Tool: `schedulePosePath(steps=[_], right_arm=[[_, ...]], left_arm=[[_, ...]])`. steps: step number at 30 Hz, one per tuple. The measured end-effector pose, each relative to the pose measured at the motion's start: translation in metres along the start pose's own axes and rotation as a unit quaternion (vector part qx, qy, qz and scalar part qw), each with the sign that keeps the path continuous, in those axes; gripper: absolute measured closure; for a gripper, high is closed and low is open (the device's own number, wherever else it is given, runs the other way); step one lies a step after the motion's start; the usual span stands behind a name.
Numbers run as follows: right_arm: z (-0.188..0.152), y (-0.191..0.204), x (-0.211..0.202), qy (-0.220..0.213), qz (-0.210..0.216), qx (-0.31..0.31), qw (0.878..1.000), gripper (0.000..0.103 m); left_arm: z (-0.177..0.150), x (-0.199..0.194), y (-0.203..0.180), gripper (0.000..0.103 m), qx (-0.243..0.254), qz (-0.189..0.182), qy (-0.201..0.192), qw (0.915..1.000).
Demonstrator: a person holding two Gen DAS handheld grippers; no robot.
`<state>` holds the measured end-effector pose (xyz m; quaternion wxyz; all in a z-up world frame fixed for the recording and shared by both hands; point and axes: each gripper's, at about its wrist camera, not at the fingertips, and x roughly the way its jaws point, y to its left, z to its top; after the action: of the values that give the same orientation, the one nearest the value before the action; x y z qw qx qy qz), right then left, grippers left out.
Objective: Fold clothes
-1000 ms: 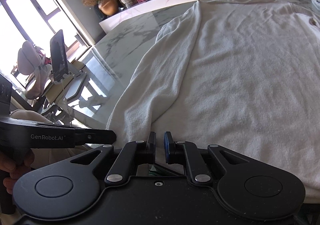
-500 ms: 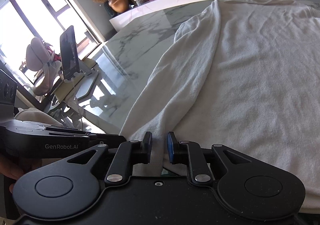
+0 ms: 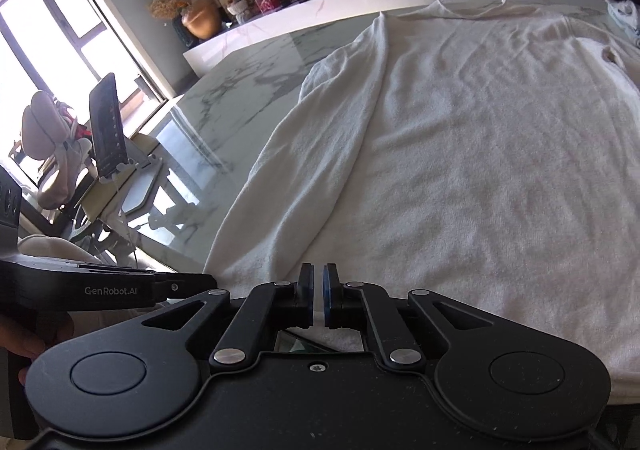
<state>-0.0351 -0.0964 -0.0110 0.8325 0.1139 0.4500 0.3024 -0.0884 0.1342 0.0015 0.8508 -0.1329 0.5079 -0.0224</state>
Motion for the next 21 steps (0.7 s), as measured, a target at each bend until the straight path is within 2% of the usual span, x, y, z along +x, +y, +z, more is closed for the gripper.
schedulePosePath(steps=[7, 12, 21], right_arm=[[0.001, 0.013, 0.011, 0.005, 0.016, -0.017, 1.0, 0.093], [-0.002, 0.013, 0.014, 0.015, 0.015, -0.019, 1.0, 0.093], [0.0, 0.011, 0.015, 0.008, 0.012, -0.02, 1.0, 0.092]], left_arm=[[0.0, 0.0, 0.001, 0.101, -0.004, -0.003, 0.001, 1.0], [0.0, 0.001, 0.003, 0.1, -0.007, -0.008, 0.001, 0.9999], [0.0, 0.001, 0.004, 0.1, -0.009, -0.01, 0.002, 0.9999]])
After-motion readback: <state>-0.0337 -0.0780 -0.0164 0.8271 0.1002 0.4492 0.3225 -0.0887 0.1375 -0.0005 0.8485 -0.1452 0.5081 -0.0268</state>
